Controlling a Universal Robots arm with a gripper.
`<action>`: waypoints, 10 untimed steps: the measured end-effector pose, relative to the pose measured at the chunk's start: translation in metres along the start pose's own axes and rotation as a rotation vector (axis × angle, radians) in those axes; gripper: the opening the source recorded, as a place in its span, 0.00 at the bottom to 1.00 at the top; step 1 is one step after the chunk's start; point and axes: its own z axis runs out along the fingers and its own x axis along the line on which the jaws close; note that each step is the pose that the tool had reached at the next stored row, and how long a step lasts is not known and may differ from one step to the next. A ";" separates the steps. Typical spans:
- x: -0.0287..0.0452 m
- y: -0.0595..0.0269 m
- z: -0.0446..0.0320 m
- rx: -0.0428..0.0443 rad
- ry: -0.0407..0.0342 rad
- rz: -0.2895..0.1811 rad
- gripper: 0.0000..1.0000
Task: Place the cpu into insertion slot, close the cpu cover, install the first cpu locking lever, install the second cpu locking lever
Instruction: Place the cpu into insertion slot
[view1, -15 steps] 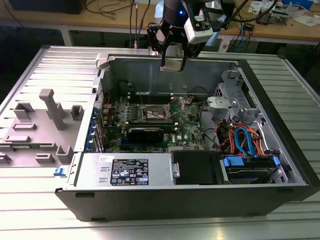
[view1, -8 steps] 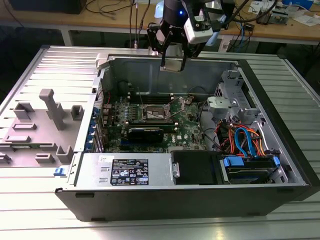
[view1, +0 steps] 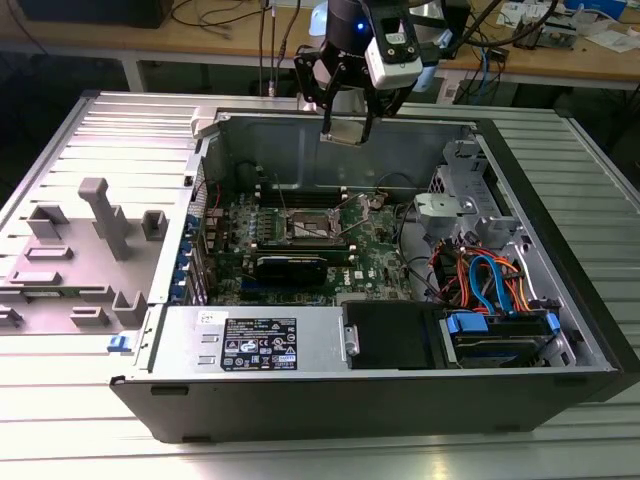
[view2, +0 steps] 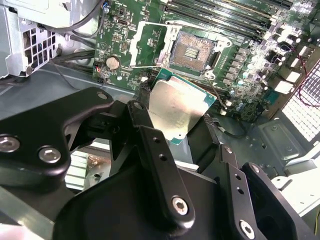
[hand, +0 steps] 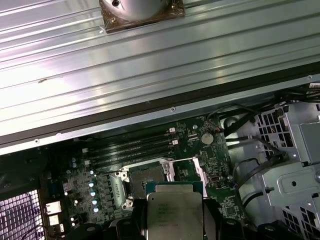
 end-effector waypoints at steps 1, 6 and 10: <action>0.0000 0.0000 0.0000 -0.0001 0.0000 0.000 0.54; 0.0000 -0.0005 0.0000 -0.0001 -0.0001 0.000 0.54; -0.0001 -0.0006 0.0000 0.0000 0.0000 0.000 0.54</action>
